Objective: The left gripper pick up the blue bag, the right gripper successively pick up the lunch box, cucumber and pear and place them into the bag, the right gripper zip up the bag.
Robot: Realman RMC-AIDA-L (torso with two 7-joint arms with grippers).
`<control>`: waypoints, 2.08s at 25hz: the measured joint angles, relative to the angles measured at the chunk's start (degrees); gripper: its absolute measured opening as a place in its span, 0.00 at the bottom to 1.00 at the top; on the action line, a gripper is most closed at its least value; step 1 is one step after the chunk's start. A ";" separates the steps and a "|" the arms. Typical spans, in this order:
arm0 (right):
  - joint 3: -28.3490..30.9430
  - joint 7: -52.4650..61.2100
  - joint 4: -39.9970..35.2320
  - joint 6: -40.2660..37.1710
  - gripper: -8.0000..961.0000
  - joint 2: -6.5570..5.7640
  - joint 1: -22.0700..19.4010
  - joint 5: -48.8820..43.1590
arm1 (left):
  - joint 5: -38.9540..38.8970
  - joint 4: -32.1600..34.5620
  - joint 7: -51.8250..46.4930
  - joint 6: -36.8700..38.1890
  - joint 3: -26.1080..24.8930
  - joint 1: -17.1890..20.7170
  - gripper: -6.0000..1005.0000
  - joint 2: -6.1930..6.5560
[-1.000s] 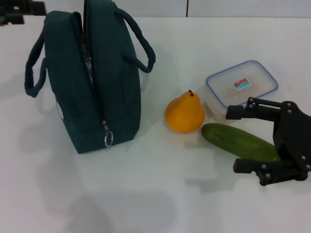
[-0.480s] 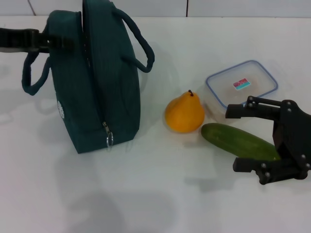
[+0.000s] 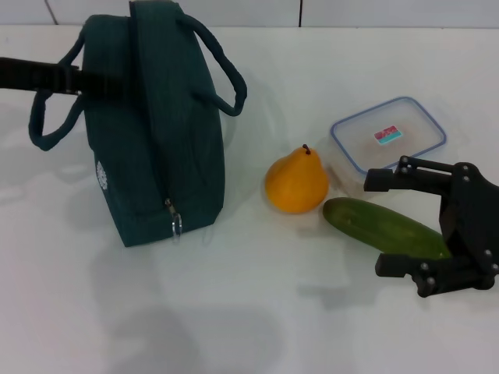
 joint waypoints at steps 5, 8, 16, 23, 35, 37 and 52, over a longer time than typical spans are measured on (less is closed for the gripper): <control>0.03 -0.01 0.21 -0.01 0.91 0.00 -0.02 0.00 | 0.66 0.01 -0.03 0.02 1.38 0.37 0.37 0.06; 0.03 -0.01 0.78 -0.06 0.91 0.00 -0.08 0.17 | 1.17 0.05 -0.31 0.16 1.58 0.48 0.30 -0.13; 3.57 -0.01 3.23 0.40 0.91 -0.05 -0.55 0.72 | 0.74 4.91 -3.52 4.57 1.34 0.97 0.06 -0.76; 7.47 -0.01 6.46 5.22 0.91 -0.15 -0.75 0.58 | -2.07 11.24 -7.38 9.57 2.10 2.52 0.05 -2.81; 16.80 0.92 9.17 10.61 0.91 -0.31 -2.70 0.65 | -1.78 10.35 -9.51 9.49 7.58 4.49 0.05 -3.52; 18.65 2.04 10.11 12.95 0.91 -0.30 -2.92 0.72 | -1.81 10.33 -9.54 9.32 7.64 4.53 0.05 -3.56; 24.25 18.34 19.57 36.65 0.91 -2.28 3.75 -1.22 | -2.43 10.86 -12.55 9.48 8.49 2.89 0.05 -3.36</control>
